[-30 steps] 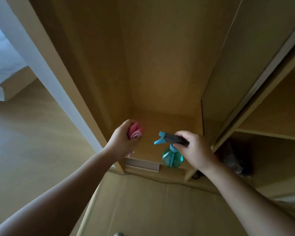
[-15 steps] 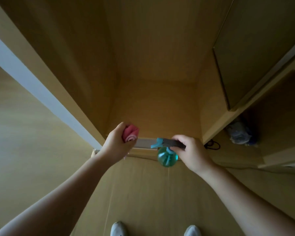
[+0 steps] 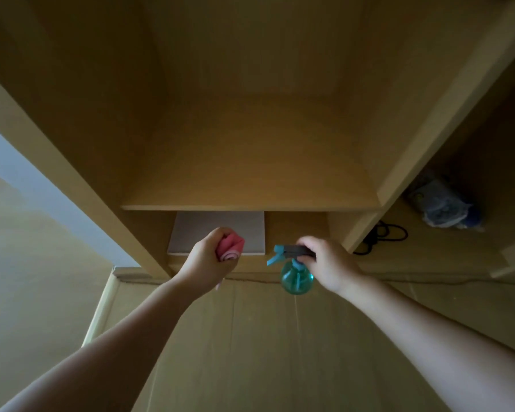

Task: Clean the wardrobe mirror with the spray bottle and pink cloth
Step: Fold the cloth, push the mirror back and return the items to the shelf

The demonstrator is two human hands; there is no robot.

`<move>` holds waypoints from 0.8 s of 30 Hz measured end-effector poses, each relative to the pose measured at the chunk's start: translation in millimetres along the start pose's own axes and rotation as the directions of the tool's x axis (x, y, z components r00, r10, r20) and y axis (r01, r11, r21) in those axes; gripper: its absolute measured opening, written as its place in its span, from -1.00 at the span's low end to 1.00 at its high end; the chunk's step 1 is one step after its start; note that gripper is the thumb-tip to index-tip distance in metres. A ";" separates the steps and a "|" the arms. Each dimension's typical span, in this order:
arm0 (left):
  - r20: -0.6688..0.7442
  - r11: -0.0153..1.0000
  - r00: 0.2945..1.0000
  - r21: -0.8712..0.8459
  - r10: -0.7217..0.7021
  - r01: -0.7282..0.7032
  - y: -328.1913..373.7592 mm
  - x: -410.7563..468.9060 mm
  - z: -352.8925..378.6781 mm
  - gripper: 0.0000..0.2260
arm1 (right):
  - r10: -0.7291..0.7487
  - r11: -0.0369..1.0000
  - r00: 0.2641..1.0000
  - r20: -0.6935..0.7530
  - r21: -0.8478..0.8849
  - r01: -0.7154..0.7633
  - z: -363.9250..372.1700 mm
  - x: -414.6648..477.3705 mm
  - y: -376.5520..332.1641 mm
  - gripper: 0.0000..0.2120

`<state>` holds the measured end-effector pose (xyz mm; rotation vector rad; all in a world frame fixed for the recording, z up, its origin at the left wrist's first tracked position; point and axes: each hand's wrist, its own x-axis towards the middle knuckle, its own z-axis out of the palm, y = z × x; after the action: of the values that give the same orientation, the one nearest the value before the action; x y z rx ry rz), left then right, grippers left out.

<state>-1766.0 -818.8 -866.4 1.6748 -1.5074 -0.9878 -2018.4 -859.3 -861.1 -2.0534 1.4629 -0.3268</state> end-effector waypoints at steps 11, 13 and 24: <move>-0.032 0.994 0.995 0.060 0.090 -0.088 -65.3 65.3 67.2 -0.70 | 0.113 0.983 0.985 -0.131 -0.127 -0.130 56.3 77.6 104.0 -0.86; -0.047 0.994 0.993 0.049 0.104 -0.102 -71.8 70.7 74.6 -0.70 | 0.133 0.983 0.979 -0.156 -0.108 -0.151 61.6 86.2 114.2 -0.79; -0.076 0.994 0.991 0.023 0.108 -0.107 -89.9 80.6 82.7 -0.63 | 0.172 0.975 0.967 -0.189 -0.108 -0.195 75.8 122.8 140.9 -0.81</move>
<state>-1790.5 -888.3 -992.9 1.6082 -1.5434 -0.8451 -2043.9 -979.4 -1021.2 -2.0073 1.8107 -0.3588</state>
